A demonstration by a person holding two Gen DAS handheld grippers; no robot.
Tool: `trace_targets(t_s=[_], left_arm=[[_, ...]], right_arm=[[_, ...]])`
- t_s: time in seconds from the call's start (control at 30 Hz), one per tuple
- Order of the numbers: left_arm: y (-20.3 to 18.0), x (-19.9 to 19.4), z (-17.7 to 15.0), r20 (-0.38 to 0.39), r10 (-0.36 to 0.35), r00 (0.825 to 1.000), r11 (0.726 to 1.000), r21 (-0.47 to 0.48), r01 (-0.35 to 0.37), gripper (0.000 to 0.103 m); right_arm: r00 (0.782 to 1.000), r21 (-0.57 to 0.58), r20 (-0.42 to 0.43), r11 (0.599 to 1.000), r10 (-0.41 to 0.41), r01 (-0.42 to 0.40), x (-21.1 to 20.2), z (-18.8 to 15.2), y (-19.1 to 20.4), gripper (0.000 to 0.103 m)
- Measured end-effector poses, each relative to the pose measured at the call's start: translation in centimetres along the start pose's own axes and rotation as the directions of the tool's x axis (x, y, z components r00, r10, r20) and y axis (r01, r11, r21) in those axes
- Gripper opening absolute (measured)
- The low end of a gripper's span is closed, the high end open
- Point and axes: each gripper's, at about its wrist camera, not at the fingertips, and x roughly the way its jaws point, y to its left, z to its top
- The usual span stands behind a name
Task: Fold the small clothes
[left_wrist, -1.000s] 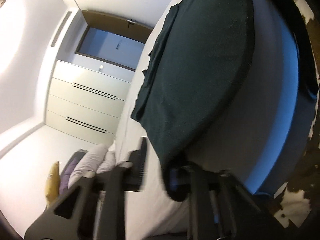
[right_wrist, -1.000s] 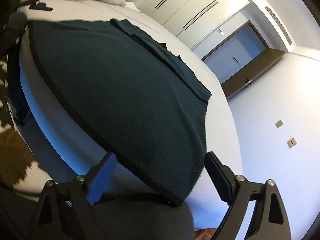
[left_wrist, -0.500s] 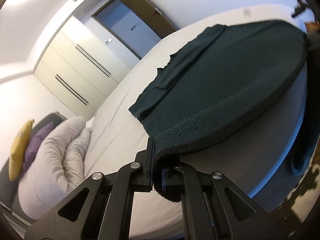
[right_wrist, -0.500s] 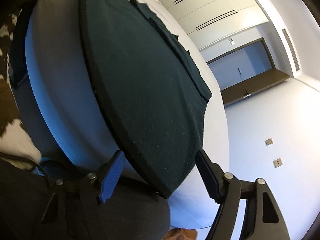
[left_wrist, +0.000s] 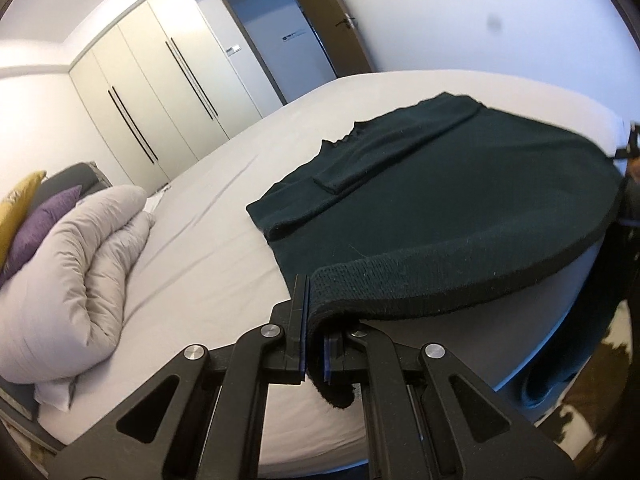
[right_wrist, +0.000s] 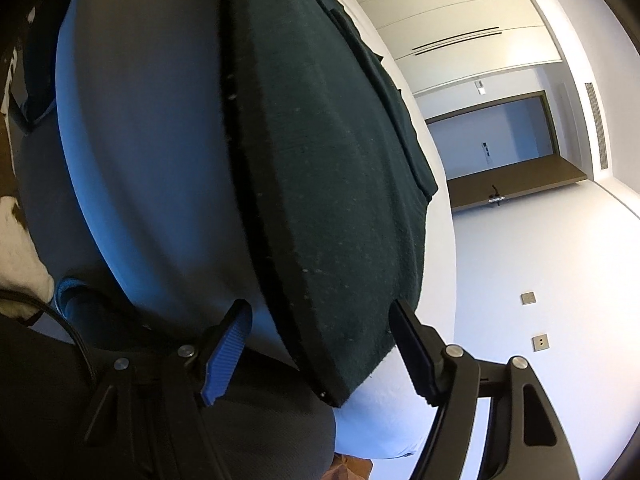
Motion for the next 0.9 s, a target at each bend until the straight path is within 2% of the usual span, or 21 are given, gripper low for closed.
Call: trace_targets(t_s=[0.17,0.23,0.27,0.3,0.4,0.5,0.57,0.63,0.7,0.9], left_arm=[[0.4,-0.1,0.4,0.002,-0.008,1.000,1.000,-0.007,0.008,0.004],[0.3,-0.1,0.4,-0.002,-0.008,1.000,1.000,-0.004,0.008,0.004],[0.2,0.0,0.2,-0.005,-0.007,1.000,1.000,0.003,0.007,0.004],[0.0,0.1,0.0,-0.006,-0.005,1.000,1.000,0.011,0.005,0.004],[-1.0,0.5,-1.1,-0.004,0.014,1.000,0.998,0.062,-0.014,0.004],[-2.6,0.9,-2.6,0.003,0.048,0.999,0.988,0.147,-0.048,0.004],[-3.3,0.8,-3.2,0.009,0.068,0.998,0.976,0.206,-0.069,0.004],[-4.0,0.7,-3.9,0.018,0.087,0.996,0.961,0.263,-0.088,0.004],[-5.0,0.8,-4.9,0.029,0.107,0.994,0.938,0.327,-0.110,0.004],[-6.8,1.2,-8.2,0.049,0.141,0.989,0.879,0.454,-0.148,0.004]], right_arm=[[1.000,0.007,-0.023,1.000,-0.021,0.021,0.5,0.2,0.1,0.069],[0.999,0.012,-0.024,1.000,-0.022,0.022,0.4,0.1,0.0,0.061],[0.999,0.017,-0.030,0.999,-0.031,0.032,0.3,0.1,-0.2,0.049],[0.999,0.025,-0.035,0.999,-0.040,0.041,0.3,0.1,-0.4,0.042],[0.996,0.050,-0.042,0.995,-0.082,0.084,0.0,-0.4,-1.2,0.031],[0.993,0.046,-0.033,0.992,-0.114,0.116,-0.4,-0.7,-1.5,0.027],[0.992,0.036,-0.029,0.992,-0.122,0.123,-0.4,-0.8,-1.7,0.027],[0.992,0.031,-0.029,0.992,-0.122,0.123,-0.4,-1.0,-1.9,0.023],[0.993,0.026,-0.030,0.993,-0.115,0.116,-0.4,-0.9,-1.9,0.005],[0.993,0.008,-0.003,0.993,-0.117,0.117,-1.0,-0.9,-1.8,0.005]])
